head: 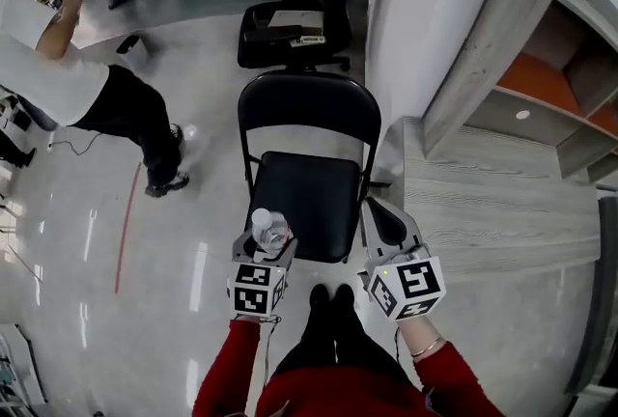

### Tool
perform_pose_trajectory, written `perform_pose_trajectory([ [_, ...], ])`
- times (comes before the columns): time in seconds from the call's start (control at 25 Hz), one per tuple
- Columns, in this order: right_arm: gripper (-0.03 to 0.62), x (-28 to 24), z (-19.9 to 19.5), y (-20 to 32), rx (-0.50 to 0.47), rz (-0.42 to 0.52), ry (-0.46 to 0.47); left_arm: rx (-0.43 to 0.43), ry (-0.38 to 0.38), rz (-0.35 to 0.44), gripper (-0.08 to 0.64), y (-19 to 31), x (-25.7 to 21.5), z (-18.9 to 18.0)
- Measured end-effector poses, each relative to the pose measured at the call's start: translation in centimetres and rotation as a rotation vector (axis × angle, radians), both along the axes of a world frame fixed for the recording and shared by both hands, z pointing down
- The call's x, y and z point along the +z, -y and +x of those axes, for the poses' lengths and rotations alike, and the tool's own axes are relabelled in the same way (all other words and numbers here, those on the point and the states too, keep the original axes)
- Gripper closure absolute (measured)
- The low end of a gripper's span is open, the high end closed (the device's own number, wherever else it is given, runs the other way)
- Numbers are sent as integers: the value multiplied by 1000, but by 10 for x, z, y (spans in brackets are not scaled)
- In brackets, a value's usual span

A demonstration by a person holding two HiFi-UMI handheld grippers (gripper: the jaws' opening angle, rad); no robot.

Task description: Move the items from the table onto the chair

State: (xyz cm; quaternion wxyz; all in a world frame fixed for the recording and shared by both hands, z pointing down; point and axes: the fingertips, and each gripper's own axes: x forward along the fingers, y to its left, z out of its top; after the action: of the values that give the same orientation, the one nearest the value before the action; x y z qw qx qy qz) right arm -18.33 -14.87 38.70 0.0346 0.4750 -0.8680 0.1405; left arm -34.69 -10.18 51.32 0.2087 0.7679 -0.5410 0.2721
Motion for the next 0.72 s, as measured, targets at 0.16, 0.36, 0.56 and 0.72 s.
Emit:
perform_pose_trajectory([
  [0.16,580,24,-13,-2,31,11,-17,30,21,-69,255,8,57,-3],
  [0.36,580,60,-20,9,62,15,-34,56,26,-217,255,26,149,1],
  [0.56,580,100,-19,23,85,-14,-36,99,28,-305,255,48,204,10],
  [0.72,580,131,-21,40,83,-58,-16,124,30,-328,255,63,222,12],
])
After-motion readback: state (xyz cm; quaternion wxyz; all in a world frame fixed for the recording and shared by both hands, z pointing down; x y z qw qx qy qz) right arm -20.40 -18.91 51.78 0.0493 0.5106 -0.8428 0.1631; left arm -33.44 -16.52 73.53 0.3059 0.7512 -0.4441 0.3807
